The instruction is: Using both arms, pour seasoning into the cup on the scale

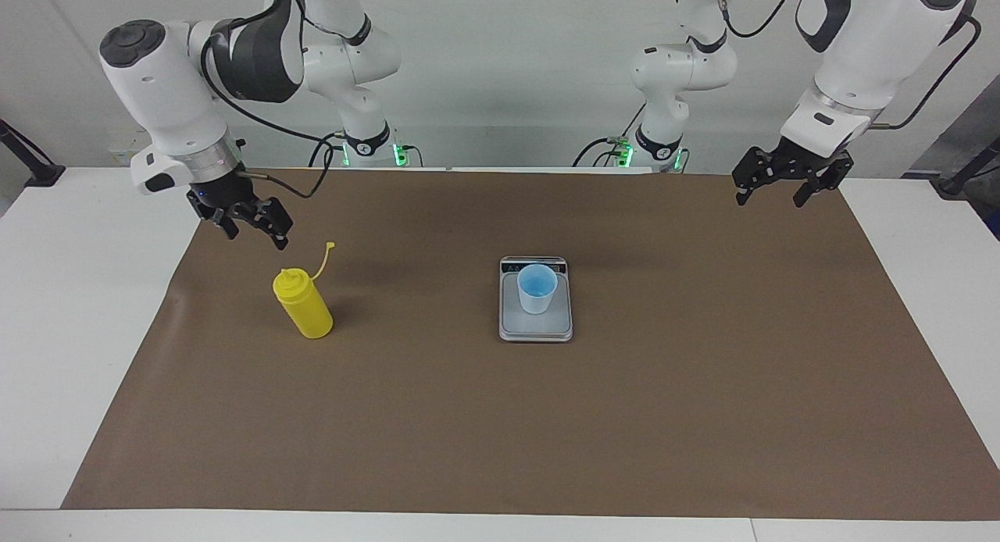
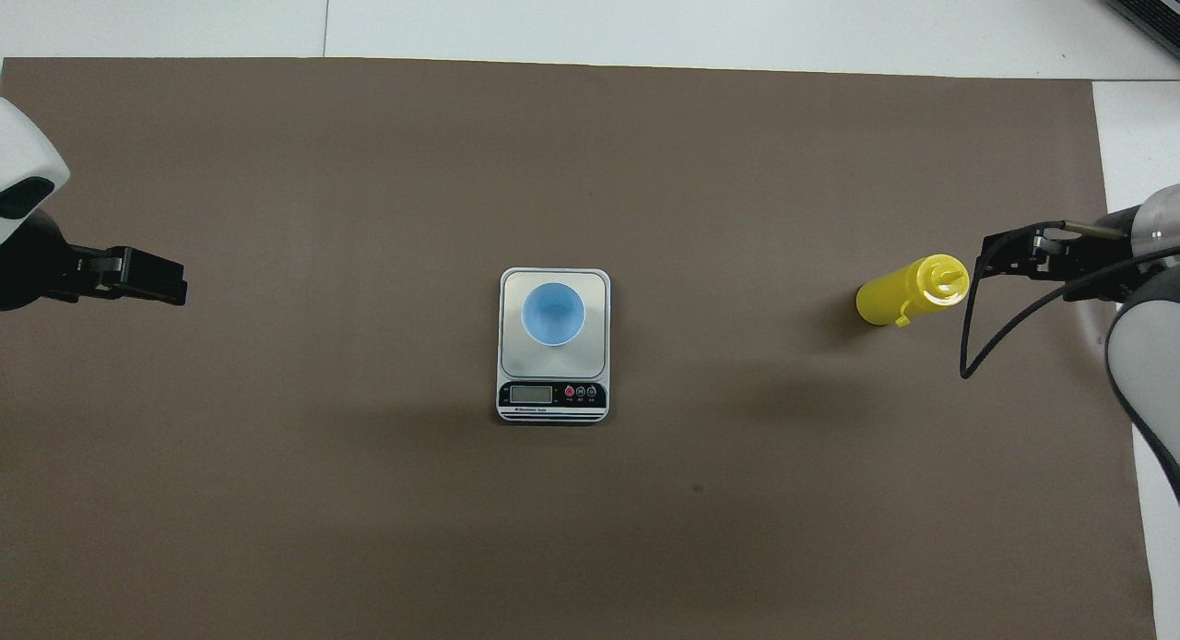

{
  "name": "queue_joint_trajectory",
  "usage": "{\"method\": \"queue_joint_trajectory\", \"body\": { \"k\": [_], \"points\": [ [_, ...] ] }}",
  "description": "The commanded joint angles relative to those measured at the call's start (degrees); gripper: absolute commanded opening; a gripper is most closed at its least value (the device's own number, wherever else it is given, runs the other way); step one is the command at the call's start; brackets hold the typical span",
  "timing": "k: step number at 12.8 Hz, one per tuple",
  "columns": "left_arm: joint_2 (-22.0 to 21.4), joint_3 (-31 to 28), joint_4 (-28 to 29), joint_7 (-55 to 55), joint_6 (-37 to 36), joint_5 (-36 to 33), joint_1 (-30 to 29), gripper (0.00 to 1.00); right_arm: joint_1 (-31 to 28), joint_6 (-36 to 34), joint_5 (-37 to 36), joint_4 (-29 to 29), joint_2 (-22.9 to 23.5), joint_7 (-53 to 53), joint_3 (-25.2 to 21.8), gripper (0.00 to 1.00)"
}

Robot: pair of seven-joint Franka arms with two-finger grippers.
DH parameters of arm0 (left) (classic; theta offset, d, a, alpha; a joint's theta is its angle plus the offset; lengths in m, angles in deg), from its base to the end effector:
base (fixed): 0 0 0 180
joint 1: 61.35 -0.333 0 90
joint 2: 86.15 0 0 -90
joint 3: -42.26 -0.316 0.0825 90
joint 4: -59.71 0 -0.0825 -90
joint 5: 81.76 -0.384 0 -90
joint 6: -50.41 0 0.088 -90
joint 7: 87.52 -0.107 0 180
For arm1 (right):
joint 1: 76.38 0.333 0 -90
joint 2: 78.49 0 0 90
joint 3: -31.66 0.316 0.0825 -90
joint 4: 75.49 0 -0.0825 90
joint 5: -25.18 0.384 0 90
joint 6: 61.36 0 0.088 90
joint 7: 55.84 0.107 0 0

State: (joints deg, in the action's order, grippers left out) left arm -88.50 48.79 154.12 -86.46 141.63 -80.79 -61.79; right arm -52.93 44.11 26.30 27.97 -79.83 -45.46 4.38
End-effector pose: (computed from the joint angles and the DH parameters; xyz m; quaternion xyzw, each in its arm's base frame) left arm 0.5393 -0.0606 0.6123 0.9990 -0.0436 -0.0078 0.0057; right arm 0.5612 -0.0383 0.5478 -0.9915 0.1260 -0.0270 0.0164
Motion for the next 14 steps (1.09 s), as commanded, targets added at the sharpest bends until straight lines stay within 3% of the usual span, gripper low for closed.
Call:
{"method": "queue_joint_trajectory", "body": {
  "k": [1, 4, 10, 14],
  "points": [
    [-0.5, 0.0, 0.4, -0.3, 0.1, -0.8, 0.0, 1.0, -0.9, -1.2, -1.0, -1.4, -1.7, -1.9, -0.1, 1.0],
    [-0.6, 0.0, 0.4, -0.3, 0.1, -0.8, 0.0, 1.0, -0.9, -3.2, -1.1, -4.9, -0.2, -1.9, -0.1, 1.0],
    [-0.5, 0.0, 0.4, -0.3, 0.1, -0.8, 0.0, 1.0, -1.7, -4.7, -1.0, -6.6, 0.7, -0.9, 1.1, 1.0],
    [-0.5, 0.0, 0.4, -0.3, 0.2, -0.8, 0.0, 1.0, -23.5, -11.8, -2.0, -12.0, 2.1, -0.5, 22.2, 1.0]
  ]
}}
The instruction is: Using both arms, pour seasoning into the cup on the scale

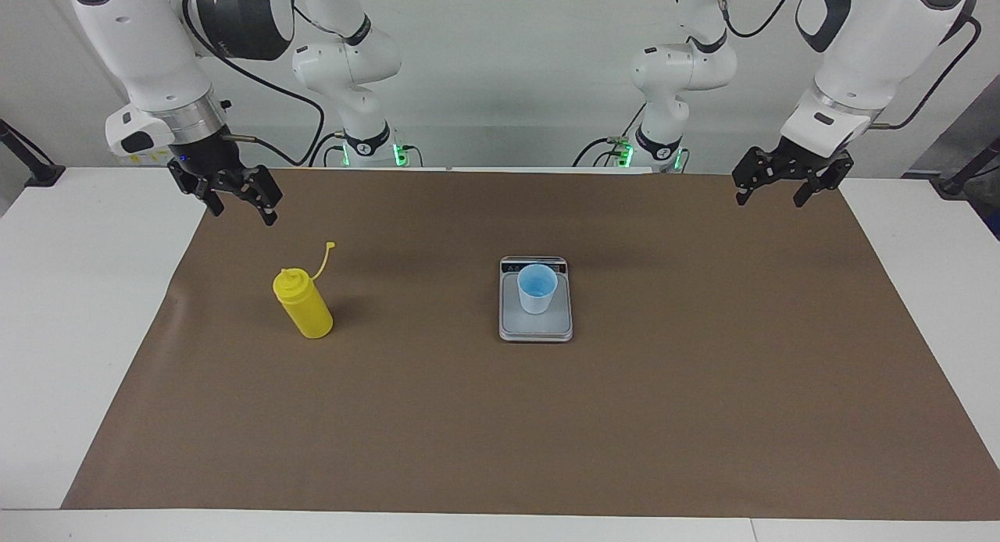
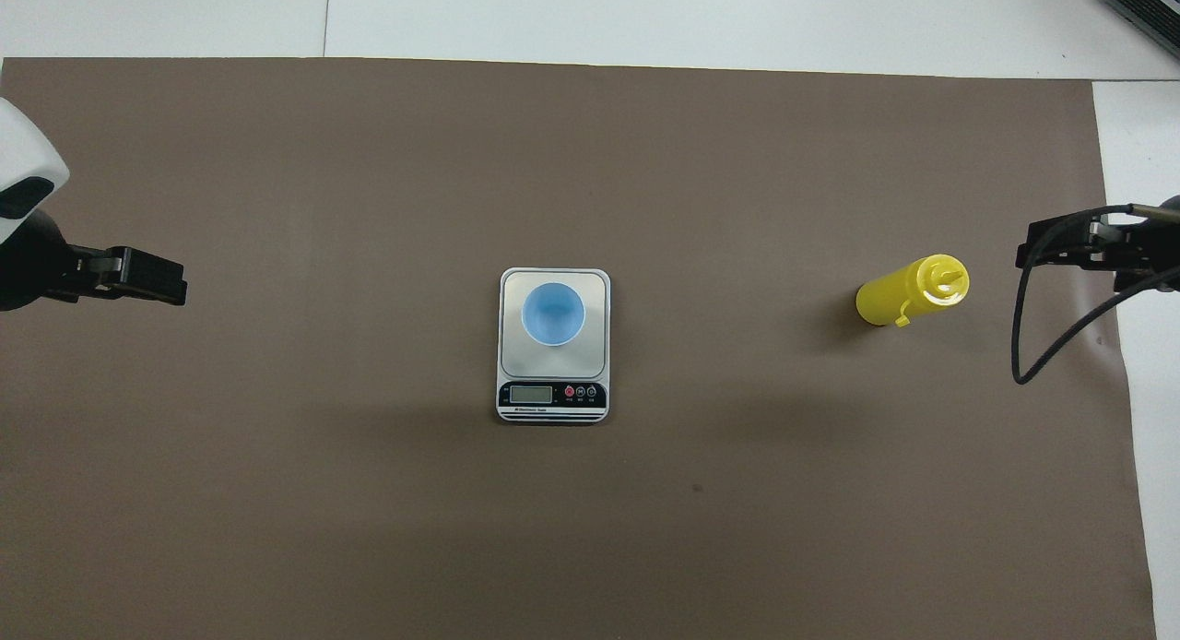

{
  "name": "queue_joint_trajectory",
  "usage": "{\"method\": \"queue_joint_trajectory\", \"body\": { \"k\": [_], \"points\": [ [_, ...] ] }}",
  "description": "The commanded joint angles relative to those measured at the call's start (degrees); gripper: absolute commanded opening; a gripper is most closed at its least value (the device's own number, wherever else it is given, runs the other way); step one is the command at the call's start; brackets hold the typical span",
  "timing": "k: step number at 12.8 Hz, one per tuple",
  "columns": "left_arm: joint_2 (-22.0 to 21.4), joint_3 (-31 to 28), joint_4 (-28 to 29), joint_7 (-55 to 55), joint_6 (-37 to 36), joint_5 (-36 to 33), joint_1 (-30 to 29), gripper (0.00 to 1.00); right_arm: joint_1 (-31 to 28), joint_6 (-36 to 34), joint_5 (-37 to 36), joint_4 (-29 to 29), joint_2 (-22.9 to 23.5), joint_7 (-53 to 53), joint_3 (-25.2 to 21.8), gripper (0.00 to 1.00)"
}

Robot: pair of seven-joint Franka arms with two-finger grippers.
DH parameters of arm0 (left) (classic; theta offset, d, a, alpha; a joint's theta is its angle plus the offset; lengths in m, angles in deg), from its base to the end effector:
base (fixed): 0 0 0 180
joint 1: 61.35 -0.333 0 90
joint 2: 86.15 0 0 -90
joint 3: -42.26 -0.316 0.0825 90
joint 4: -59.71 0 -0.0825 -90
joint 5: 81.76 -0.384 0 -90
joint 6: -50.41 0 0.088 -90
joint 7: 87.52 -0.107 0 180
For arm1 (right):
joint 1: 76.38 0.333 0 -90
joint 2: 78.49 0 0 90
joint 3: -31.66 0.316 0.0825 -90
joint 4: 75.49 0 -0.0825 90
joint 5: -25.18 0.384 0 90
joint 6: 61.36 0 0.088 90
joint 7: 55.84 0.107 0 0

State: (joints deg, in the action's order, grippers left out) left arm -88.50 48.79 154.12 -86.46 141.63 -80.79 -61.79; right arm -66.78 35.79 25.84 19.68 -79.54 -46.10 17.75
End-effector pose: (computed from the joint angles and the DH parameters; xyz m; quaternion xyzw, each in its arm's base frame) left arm 0.5393 -0.0606 0.6123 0.9990 -0.0436 -0.0078 0.0057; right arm 0.5577 -0.0421 0.6027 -0.9920 0.1229 -0.0258 0.0092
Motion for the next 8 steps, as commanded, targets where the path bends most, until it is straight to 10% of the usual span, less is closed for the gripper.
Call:
{"method": "queue_joint_trajectory", "body": {
  "k": [1, 8],
  "points": [
    [-0.6, 0.0, 0.4, -0.3, 0.1, -0.8, 0.0, 1.0, -14.6, -3.7, -2.4, -3.7, 1.4, 0.0, 14.2, 1.0],
    [-0.5, 0.0, 0.4, -0.3, 0.1, -0.8, 0.0, 1.0, -16.3, -3.5, -1.5, -3.2, 0.6, -0.6, 16.2, 1.0]
  ]
}}
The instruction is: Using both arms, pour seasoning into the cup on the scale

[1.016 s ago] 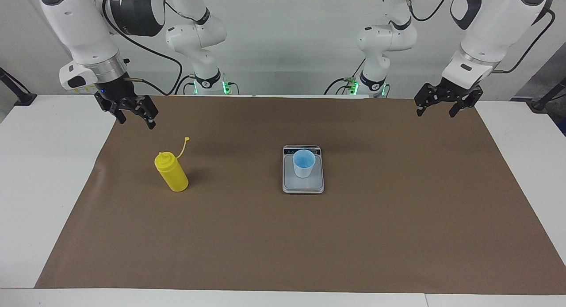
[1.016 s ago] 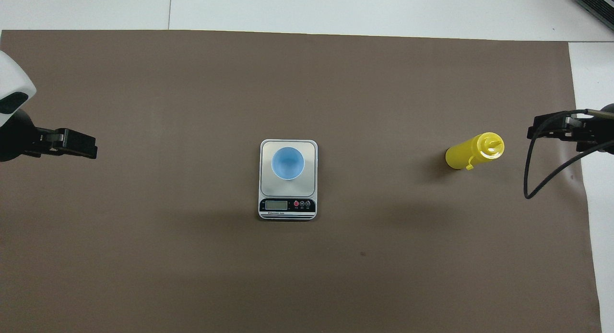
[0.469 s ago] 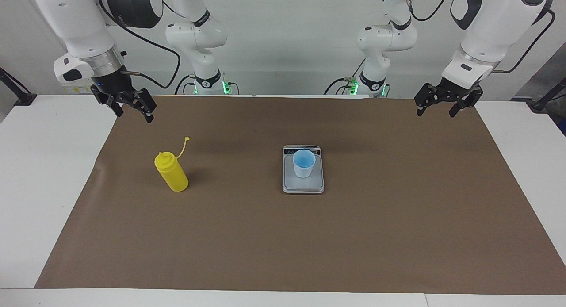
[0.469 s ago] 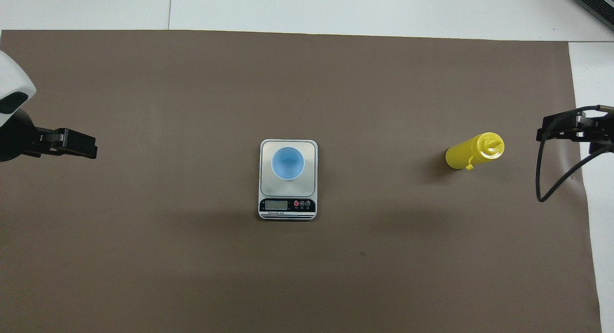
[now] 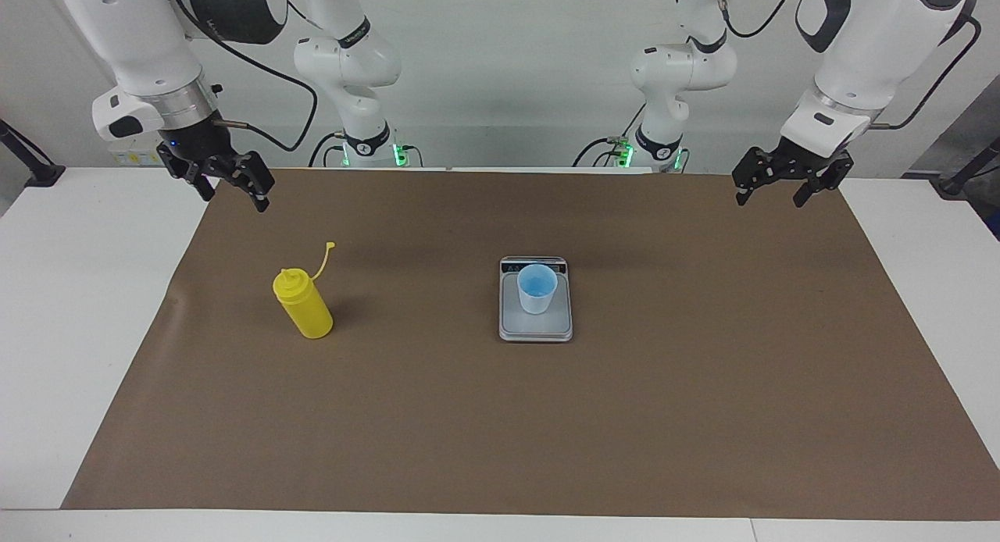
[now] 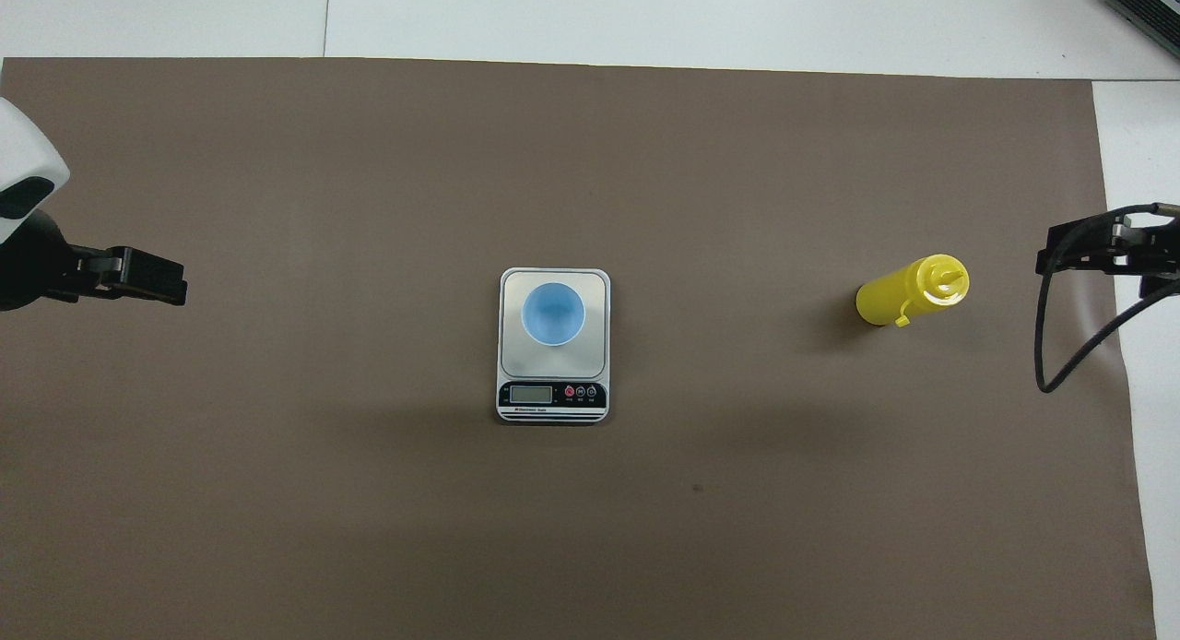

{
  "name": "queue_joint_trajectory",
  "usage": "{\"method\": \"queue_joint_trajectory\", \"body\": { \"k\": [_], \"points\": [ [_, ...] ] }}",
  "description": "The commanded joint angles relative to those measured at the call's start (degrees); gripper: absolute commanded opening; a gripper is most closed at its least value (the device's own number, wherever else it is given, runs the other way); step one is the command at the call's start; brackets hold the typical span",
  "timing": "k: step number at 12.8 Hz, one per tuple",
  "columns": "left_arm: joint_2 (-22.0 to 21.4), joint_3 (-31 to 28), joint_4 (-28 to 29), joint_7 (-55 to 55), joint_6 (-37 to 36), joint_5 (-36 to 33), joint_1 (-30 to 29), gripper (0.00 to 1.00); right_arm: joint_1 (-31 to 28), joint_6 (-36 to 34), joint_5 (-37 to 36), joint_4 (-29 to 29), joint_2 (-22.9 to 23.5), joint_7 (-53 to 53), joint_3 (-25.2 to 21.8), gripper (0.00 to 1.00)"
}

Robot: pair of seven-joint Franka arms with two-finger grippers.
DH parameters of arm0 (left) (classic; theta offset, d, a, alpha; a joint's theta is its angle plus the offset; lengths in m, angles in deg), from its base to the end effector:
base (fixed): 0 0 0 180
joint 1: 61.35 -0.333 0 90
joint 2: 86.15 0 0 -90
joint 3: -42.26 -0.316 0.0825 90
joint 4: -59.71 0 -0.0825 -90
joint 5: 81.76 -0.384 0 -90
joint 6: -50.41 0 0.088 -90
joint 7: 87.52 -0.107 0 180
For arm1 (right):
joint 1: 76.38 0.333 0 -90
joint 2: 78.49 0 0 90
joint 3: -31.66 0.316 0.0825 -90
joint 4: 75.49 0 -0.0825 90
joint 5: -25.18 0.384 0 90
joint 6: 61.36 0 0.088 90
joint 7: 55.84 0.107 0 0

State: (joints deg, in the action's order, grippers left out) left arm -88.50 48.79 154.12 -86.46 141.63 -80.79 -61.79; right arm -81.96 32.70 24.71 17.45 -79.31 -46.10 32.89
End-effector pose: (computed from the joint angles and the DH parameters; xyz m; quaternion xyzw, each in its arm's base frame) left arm 0.5393 -0.0606 0.6123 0.9990 -0.0436 -0.0078 0.0057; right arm 0.5547 -0.0429 0.6144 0.9923 -0.1224 0.0171 0.0034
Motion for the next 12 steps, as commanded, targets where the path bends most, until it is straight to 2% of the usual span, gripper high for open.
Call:
{"method": "queue_joint_trajectory", "body": {
  "k": [1, 4, 6, 12],
  "points": [
    [-0.5, -0.1, 0.4, -0.3, 0.1, -0.8, 0.0, 1.0, -0.9, -1.2, -0.6, -1.1, 0.4, -0.7, 1.3, 1.0],
    [-0.5, 0.0, 0.4, -0.3, 0.1, -0.8, 0.0, 1.0, 1.4, -3.0, -1.3, -1.7, 0.6, -0.8, 2.0, 1.0],
    [-0.5, 0.0, 0.4, -0.3, 0.1, -0.8, 0.0, 1.0, 1.4, -3.1, -1.0, -3.1, 0.9, -0.7, 2.0, 1.0],
    [-0.5, 0.0, 0.4, -0.3, 0.1, -0.8, 0.0, 1.0, 1.4, -5.1, -0.3, -2.0, 0.3, -0.1, 1.9, 1.0]
  ]
}}
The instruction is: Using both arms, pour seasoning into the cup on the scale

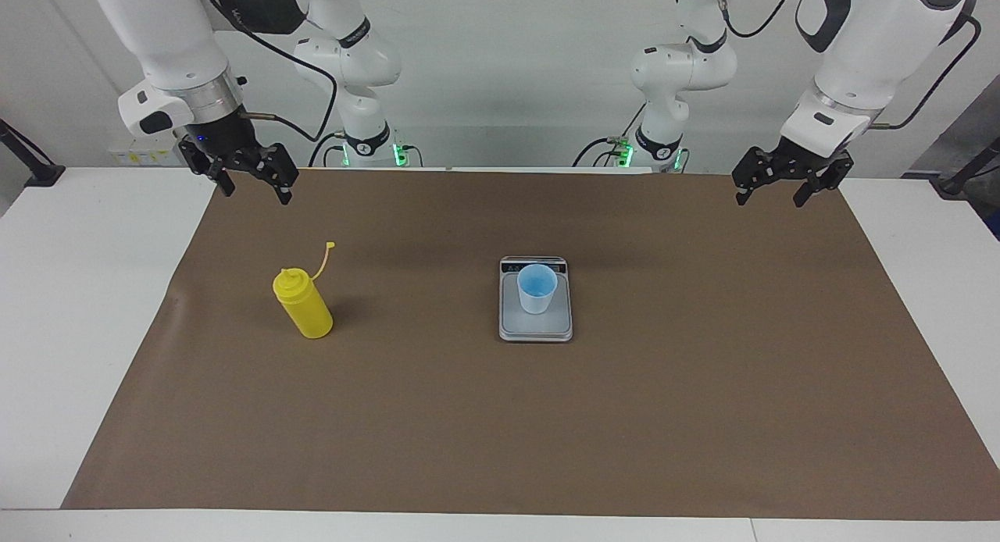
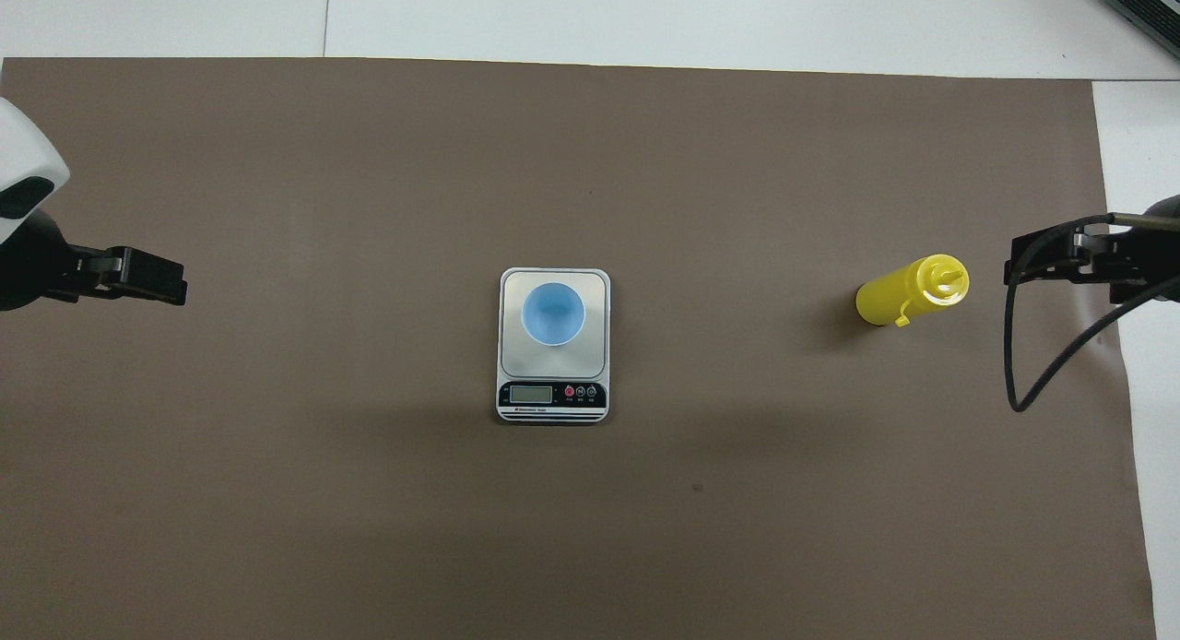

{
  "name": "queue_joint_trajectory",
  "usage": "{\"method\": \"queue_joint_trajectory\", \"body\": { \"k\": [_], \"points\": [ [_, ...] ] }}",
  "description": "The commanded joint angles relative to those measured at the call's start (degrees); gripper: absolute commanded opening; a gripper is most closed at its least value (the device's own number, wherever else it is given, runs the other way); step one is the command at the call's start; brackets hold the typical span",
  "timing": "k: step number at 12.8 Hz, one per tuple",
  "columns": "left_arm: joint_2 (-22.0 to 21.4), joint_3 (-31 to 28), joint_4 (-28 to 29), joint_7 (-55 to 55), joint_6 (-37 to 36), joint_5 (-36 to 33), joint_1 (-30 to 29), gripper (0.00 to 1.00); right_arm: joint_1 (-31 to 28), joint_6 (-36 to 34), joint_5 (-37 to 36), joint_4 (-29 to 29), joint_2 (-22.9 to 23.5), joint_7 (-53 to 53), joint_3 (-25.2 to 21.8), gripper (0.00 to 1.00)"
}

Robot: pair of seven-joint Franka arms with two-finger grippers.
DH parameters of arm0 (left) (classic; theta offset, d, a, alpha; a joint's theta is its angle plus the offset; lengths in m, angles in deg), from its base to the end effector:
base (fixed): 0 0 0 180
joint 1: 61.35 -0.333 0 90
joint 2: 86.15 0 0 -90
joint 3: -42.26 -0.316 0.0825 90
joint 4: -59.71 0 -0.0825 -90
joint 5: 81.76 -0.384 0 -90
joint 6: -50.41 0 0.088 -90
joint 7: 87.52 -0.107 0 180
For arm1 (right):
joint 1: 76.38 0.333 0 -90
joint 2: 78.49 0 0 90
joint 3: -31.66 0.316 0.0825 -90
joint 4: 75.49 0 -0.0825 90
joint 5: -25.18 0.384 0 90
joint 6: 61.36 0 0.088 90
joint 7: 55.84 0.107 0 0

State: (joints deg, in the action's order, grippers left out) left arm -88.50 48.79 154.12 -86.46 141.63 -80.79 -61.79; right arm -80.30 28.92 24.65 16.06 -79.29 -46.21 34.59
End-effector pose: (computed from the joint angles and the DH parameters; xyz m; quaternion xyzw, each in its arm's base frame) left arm 0.5393 -0.0606 0.6123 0.9990 -0.0436 -0.0078 0.0057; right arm 0.5502 -0.0103 0.6199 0.9957 -0.0925 -0.0037 0.0053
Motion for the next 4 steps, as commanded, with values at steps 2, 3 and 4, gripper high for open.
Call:
{"method": "queue_joint_trajectory", "body": {
  "k": [2, 3, 4],
  "points": [
    [-0.5, 0.0, 0.4, -0.3, 0.1, -0.8, 0.0, 1.0, -0.3, -2.8, -0.3, 0.1, -0.2, -0.5, 0.2, 1.0],
    [-0.5, 0.0, 0.4, -0.3, 0.1, -0.8, 0.0, 1.0, -0.3, -3.0, -0.4, 0.0, -0.1, -0.5, 0.1, 1.0],
    [-0.5, 0.0, 0.4, -0.3, 0.1, -0.8, 0.0, 1.0, -0.5, -3.0, -0.3, 0.1, -0.2, -0.5, 0.1, 1.0]
  ]
}}
